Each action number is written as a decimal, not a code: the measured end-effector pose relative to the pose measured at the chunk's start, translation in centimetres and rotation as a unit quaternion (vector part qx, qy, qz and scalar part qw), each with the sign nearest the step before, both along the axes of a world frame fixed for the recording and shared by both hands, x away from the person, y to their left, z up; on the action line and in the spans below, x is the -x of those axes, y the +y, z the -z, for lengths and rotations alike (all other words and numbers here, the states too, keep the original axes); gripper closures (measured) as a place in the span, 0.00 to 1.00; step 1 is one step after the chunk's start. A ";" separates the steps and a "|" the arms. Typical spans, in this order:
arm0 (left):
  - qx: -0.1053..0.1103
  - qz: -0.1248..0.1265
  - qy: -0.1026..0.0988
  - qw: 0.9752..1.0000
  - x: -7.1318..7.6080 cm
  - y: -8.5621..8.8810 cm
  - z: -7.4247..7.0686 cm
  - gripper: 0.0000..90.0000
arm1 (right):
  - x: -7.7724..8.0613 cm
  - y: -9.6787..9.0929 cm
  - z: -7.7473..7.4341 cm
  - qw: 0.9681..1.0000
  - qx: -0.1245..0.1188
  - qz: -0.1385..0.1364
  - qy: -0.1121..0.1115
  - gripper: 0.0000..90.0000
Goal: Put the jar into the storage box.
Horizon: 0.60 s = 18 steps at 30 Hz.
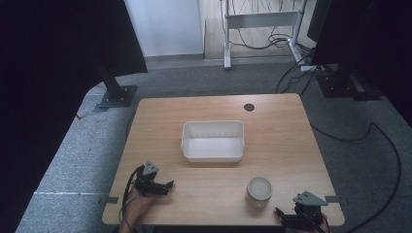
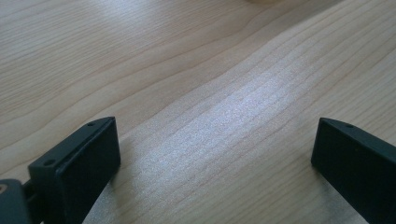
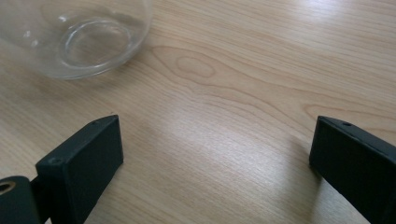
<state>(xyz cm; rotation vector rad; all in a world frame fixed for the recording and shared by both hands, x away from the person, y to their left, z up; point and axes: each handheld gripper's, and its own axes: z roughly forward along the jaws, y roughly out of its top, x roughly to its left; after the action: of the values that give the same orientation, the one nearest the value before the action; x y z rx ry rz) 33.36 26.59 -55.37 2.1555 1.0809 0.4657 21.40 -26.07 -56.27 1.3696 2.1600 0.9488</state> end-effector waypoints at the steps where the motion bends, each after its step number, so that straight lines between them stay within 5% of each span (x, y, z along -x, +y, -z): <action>1: 0.000 0.000 0.000 1.000 0.0 0.0 0.0 0.01 | 0.0 0.0 0.0 1.000 0.000 0.000 0.000 0.03; 18: 0.002 -0.001 -0.005 1.000 0.2 -0.2 0.0 0.04 | 0.1 0.0 0.0 1.000 -0.001 0.001 -0.002 0.03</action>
<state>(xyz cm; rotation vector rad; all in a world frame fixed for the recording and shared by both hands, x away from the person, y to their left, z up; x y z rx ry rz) 33.16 26.41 -55.33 2.1467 1.0773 0.4734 21.34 -26.12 -56.31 1.3684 2.1551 0.9523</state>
